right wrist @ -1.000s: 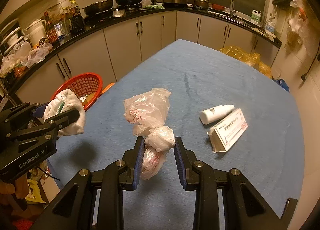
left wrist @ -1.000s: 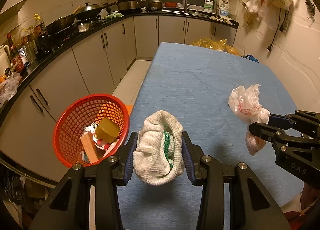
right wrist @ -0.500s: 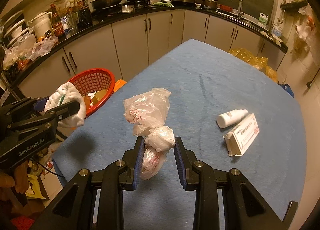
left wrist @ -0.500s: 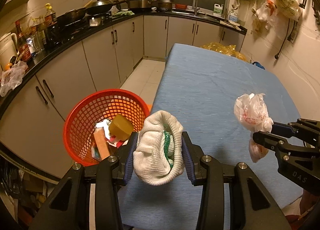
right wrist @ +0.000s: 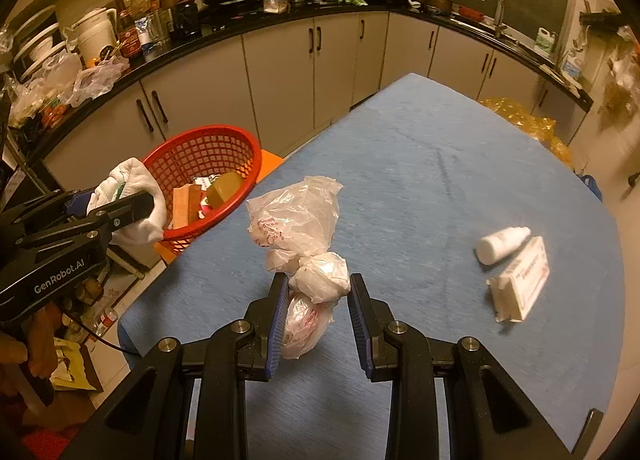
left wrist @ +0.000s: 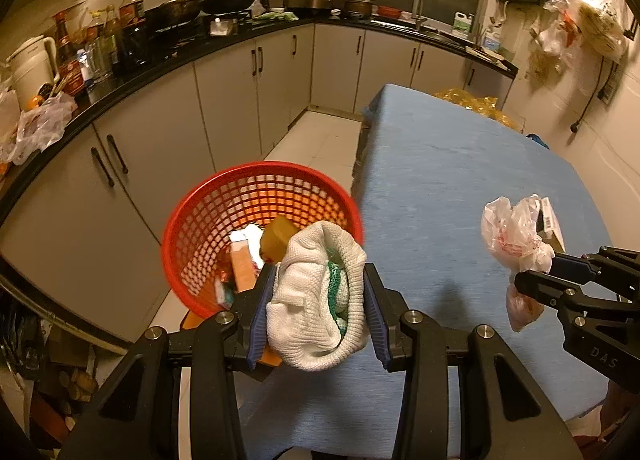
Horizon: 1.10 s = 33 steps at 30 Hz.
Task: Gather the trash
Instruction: 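Carry the white cloth and plastic bag over the orange basket with both tools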
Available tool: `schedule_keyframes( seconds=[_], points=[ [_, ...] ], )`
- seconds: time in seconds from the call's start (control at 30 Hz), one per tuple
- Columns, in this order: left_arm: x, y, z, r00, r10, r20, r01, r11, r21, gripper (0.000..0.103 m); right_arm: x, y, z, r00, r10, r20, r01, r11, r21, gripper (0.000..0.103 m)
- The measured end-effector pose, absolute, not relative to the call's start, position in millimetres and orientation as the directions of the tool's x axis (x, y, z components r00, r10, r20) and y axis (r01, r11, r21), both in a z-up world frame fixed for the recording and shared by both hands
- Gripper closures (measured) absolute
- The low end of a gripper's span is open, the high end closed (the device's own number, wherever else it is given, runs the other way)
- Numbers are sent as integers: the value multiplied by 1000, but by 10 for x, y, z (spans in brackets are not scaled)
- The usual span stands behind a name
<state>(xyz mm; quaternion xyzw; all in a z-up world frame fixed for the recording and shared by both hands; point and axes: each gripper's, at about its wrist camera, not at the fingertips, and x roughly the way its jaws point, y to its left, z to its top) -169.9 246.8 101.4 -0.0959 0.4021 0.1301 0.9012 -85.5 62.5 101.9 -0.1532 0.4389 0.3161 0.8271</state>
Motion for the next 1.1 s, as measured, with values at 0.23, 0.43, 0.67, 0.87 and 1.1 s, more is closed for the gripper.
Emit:
schedule_keyframes(
  seconds=[0.23, 0.43, 0.67, 0.87, 1.1],
  points=[
    [-1727, 2697, 984, 633, 176, -754, -338, 939, -65, 62, -822, 873, 1014, 392, 406, -825, -683, 730, 34, 71],
    [-1706, 2906, 962, 626, 191, -757, -358, 932, -61, 62, -766, 1170, 1054, 376, 427, -822, -717, 696, 33, 71],
    [-1633, 3119, 904, 608, 203, -767, -375, 926, -51, 62, -644, 1498, 1062, 335, 452, -826, -747, 662, 59, 71],
    [-1532, 3255, 871, 599, 210, -772, -382, 923, -45, 62, -475, 1768, 1026, 275, 471, -838, -753, 648, 117, 70],
    [-1408, 3366, 811, 591, 217, -777, -386, 922, -36, 62, -318, 1988, 1005, 249, 476, -843, -748, 648, 145, 70]
  ],
)
